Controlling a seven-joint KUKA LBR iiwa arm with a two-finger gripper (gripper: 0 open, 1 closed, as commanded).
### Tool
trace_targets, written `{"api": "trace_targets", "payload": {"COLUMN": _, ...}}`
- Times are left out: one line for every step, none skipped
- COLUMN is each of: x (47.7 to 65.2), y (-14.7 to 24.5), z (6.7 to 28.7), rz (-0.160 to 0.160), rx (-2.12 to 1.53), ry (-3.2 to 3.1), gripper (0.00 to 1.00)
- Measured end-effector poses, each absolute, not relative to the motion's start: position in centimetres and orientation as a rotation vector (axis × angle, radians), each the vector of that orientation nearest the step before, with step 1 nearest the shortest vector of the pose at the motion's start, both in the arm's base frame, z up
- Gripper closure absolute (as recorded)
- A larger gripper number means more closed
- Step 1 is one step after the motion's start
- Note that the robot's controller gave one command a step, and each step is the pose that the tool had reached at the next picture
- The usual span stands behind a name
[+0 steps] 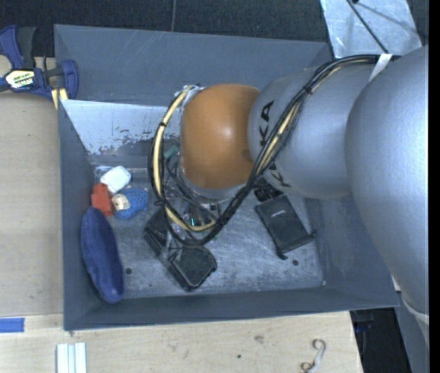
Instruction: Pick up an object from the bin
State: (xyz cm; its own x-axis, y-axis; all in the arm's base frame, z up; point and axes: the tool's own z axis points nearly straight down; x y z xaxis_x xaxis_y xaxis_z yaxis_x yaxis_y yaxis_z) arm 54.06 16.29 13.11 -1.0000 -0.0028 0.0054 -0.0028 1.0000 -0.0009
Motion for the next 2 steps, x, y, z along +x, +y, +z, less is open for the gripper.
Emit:
{"api": "trace_targets", "payload": {"x": 55.5, "y": 14.8, "z": 8.7, "rz": -0.011, "rx": 0.111, "ry": -3.148, "gripper": 0.00}}
{"api": "trace_targets", "payload": {"x": 62.4, "y": 11.0, "z": 8.2, "rz": -0.025, "rx": -0.108, "ry": -3.168, "gripper": 0.00}}
